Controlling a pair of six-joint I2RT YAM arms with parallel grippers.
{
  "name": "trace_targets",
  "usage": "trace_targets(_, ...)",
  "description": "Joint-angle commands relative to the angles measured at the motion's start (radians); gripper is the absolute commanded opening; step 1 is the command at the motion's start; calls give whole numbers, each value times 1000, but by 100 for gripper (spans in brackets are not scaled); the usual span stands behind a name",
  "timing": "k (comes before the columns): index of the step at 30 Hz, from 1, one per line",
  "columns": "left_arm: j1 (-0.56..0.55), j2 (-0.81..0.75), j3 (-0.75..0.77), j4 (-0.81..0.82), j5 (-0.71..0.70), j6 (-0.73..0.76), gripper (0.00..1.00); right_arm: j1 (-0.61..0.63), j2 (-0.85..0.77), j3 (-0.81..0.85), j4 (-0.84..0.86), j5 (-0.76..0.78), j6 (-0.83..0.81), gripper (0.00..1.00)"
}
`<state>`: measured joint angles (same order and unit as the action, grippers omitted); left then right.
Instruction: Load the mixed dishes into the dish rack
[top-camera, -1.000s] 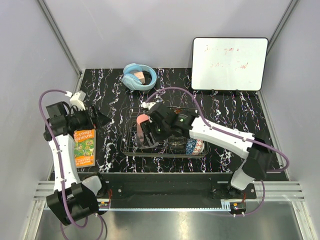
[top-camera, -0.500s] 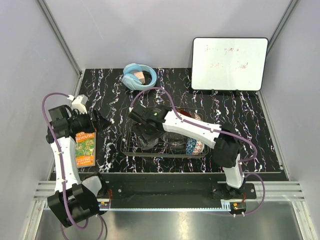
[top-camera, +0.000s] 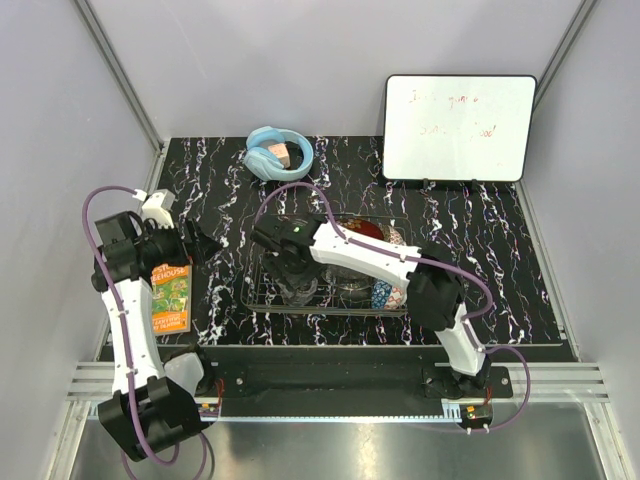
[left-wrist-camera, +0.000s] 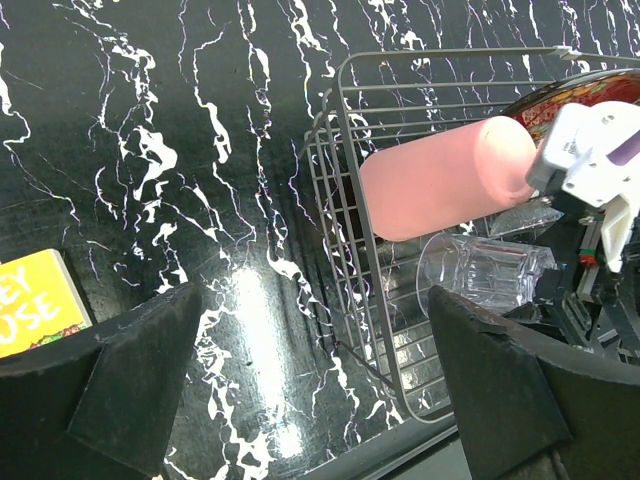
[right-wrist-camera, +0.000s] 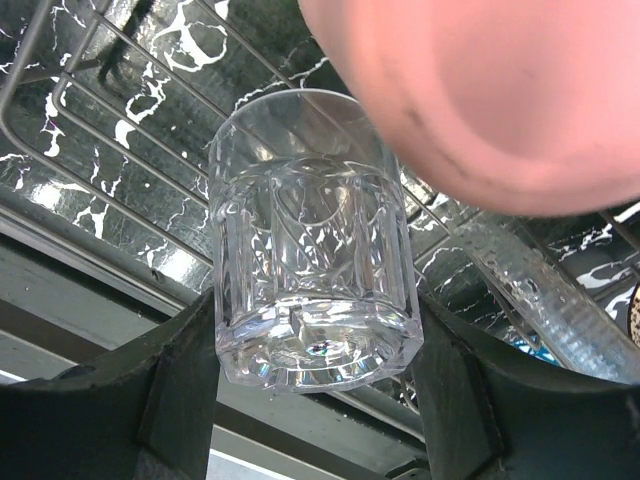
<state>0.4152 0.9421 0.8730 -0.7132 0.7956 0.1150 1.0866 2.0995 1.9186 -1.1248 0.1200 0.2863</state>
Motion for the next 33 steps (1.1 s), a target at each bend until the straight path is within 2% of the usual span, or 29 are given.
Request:
trace_targets(1,4,-22,-2,31,-6,25,99,25,34,57,-20,-2,-30,20)
trace_targets(4,4,-14,-3,32,-9,26,99,41,50,77,-18,-3,-36,41)
trace_targets(5,4,-12,0,29,-7,25,99,42,56,82,-18,-3,-41,56)
trace_targets(7,5,-11,4,31,-9,26,99,52,59,91,-20,4,-42,66)
trace_targets(9,5,-12,7,27,-13,28,99,61,57,94,-20,15,-44,91)
trace_targets(10,4,-12,7,27,-13,28,99,62,57,97,-20,26,-45,100)
trace_targets(19,5,-12,15,23,-12,26,99,75,24,109,-27,63,-50,100)
trace_targets(25,4,-11,23,17,-33,46,99,76,-62,131,-79,109,-47,100)
trace_targets(29,4,-20,32,-2,-61,66,99,76,-221,103,-79,179,-42,100)
trace_targets(33,4,-49,29,-2,-116,81,99,75,-378,-16,-37,355,-16,100)
